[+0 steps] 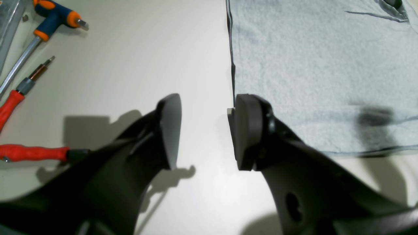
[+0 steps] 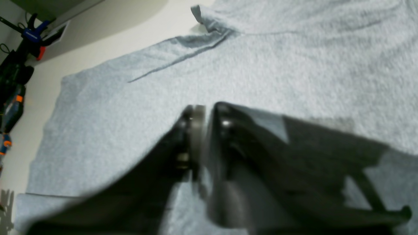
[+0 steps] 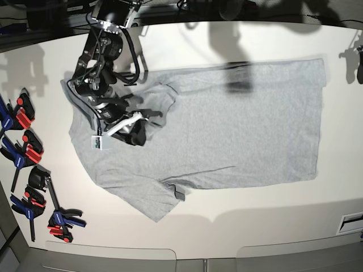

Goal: Fold the T-shirt properly
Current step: 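Grasp the sleeve near the right gripper and fold it inward, then hold the collar edge with both grippers and pull it taut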

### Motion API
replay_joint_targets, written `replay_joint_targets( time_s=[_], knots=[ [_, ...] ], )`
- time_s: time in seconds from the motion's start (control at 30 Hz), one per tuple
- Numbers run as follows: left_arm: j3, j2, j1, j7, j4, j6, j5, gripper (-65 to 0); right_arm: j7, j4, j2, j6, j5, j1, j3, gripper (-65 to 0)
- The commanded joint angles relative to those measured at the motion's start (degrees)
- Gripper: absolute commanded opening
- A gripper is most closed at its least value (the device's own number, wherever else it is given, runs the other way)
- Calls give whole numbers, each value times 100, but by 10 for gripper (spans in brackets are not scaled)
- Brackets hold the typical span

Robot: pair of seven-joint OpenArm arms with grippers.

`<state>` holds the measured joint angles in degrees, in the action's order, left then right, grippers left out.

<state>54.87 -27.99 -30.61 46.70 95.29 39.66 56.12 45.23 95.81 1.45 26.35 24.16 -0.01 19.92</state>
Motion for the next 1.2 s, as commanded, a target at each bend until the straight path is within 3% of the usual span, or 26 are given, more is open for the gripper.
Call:
replay_joint_targets(
  time_s=[0.0,0.23,0.27,0.4,0.43,0.63,0.73,0.9,1.03,1.17],
  knots=[
    [59,-127,-20,-133,81,34,111,-404,-133,92,-17,24,129,94,-7,-440],
    [57,-118,-17,-170,81,34,260,-411,76,111,-96,24,131,94,-2,-428],
    [31,-85,-7,-282,81,34,424,-443,223,144,-116,24,131,92,-2,-453],
    [-345,37,142,-308,190,34,448,-638,511,304,-131,24,129,90,66,-650],
    [-505,55,142,-310,199,34,369,-650,542,339,-129,24,129,90,116,-650],
    [-1506,57,216,-610,197,34,-579,-650,645,428,-133,26,127,76,695,-650],
    [-1832,144,446,-608,197,-216,-859,-650,638,426,-238,28,129,-11,1060,-650],
    [-2455,422,796,-879,127,-643,-1683,-650,599,426,-748,26,120,-363,1281,-650],
    [-2900,448,809,-1300,-181,-914,-2122,-650,376,409,-975,11,-435,-680,1279,-650],
    [-3099,448,807,-1453,-826,-1123,-2374,-650,81,404,-1016,-245,-782,-970,1276,-650]
  ],
)
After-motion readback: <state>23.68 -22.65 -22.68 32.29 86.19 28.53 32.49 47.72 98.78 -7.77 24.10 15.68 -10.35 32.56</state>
